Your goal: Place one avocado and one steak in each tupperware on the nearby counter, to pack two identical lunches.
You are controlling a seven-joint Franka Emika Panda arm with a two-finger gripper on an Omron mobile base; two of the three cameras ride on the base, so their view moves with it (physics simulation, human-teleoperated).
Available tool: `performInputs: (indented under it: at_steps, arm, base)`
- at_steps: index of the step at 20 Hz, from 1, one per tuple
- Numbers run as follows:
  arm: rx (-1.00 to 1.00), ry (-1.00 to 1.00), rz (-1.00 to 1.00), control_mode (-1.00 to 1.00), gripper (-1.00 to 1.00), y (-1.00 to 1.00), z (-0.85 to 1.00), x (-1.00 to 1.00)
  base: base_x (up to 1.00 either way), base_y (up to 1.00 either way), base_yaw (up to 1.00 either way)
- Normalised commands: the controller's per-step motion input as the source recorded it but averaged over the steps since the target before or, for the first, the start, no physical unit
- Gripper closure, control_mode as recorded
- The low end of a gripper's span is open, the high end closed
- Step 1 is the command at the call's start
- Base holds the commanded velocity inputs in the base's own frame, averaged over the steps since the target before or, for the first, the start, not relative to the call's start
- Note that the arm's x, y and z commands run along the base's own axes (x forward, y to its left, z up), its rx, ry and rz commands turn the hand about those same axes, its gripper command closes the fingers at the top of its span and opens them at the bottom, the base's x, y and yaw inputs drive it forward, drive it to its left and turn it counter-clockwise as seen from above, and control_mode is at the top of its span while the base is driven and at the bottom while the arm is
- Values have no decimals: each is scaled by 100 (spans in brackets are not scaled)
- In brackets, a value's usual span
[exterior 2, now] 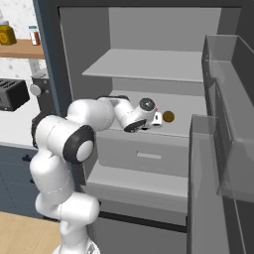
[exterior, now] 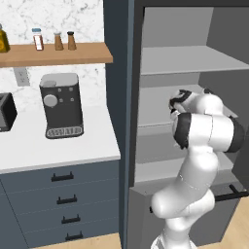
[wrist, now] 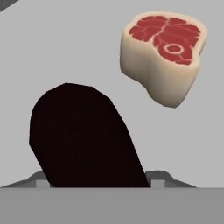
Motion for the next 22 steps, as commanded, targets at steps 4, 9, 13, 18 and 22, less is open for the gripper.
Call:
performInputs:
  at_steps: [4,9,13,18,22]
  arm:
    - [0,2,24,-100,100,15,31,-78]
    - [0,14,12,-100,100,0,47,-98]
    - [0,17,5,-100,100,0,48,-100]
    - [0,2,1,-100,100,21,11,-100]
    - [1,-18,-1,-100,100,59,0,-100]
  base:
    - [0,0,0]
    - [0,0,0]
    - [0,0,0]
    - [0,0,0]
    - [0,0,0]
